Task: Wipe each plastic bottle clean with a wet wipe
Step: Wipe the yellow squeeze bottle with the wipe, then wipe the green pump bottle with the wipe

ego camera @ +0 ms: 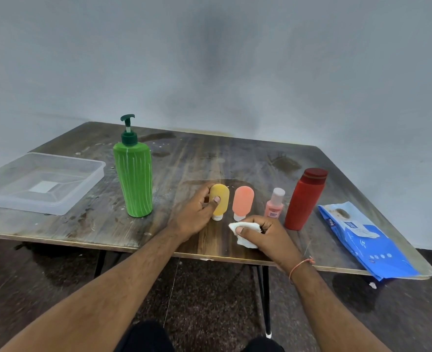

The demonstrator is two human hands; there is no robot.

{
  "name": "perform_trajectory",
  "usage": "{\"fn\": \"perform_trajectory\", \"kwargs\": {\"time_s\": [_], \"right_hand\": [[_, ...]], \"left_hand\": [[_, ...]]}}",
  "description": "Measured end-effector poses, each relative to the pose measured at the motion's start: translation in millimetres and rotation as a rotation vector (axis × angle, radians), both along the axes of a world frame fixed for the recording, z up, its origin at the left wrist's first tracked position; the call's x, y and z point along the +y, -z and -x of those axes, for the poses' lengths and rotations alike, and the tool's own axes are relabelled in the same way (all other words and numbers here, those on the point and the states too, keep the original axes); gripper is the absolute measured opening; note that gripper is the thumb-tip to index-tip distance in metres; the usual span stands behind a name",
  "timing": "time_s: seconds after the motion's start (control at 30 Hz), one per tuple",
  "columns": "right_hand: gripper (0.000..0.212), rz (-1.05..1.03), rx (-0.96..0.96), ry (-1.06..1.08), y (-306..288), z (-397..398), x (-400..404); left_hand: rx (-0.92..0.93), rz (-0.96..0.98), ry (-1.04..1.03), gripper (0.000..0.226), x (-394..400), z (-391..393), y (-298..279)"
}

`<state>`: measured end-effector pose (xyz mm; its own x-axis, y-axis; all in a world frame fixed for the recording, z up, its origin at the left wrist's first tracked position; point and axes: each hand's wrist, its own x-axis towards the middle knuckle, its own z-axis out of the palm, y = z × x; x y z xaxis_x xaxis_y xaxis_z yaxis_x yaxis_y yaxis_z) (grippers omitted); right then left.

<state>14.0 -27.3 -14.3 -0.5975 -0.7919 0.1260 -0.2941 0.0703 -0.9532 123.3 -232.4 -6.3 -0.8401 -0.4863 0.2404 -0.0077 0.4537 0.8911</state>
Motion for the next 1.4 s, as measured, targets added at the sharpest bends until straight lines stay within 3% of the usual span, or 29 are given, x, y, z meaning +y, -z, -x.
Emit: {"fn": "perform_trajectory", "kwargs": {"time_s": [0.17,0.33,0.4,0.53,0.63,0.83,0.93,1.07,1.17,1.4], "right_hand": [[0.007,-0.014,0.014,0.010,0.5,-0.5,0.0],[0.007,-0.023,0.004,0.036,-1.3,-2.0,1.0],[0.006,-0.026,0.006,0.039,-0.8,-2.0,1.2],[0.006,-0.028,0.003,0.037,-1.6,-2.8,0.9],[0.006,-0.025,0.001,0.033,-2.9,-3.3,1.5],[0.006,-0.050,-0.030,0.032,-4.7,-5.1,-0.1],[0.007,-0.069,-0.034,0.041,-7.9,-7.4,-1.8],[0.007,-0.087,-0.009,0.015,-9.4,-9.0,-5.1],[0.007,-0.099,0.006,0.020,-9.0,-10.8,-7.1],[0.008,-0.117,0.023,0.025,-9.3,-9.9,-8.3]], "left_hand": [[0.051,-0.085,0.028,0.041,-2.9,0.8,3.2],[0.160,-0.131,0.002,0.059,-4.5,-3.1,11.8],[0.238,-0.093,-0.073,0.061,-2.6,-8.6,13.7],[0.438,0.015,-0.304,0.037,9.9,-42.7,15.9],[0.537,0.108,-0.473,0.032,-1.2,-76.0,19.9],[0.674,-0.068,-0.769,0.027,-79.7,-118.0,17.7],[0.583,-0.251,-0.741,0.034,-110.4,-123.3,15.9],[0.437,-0.437,-0.480,0.042,-141.1,-116.5,11.4],[0.362,-0.468,-0.327,0.047,-145.8,-108.7,6.1],[0.250,-0.535,-0.254,0.061,-141.6,-91.2,-4.6]]}}
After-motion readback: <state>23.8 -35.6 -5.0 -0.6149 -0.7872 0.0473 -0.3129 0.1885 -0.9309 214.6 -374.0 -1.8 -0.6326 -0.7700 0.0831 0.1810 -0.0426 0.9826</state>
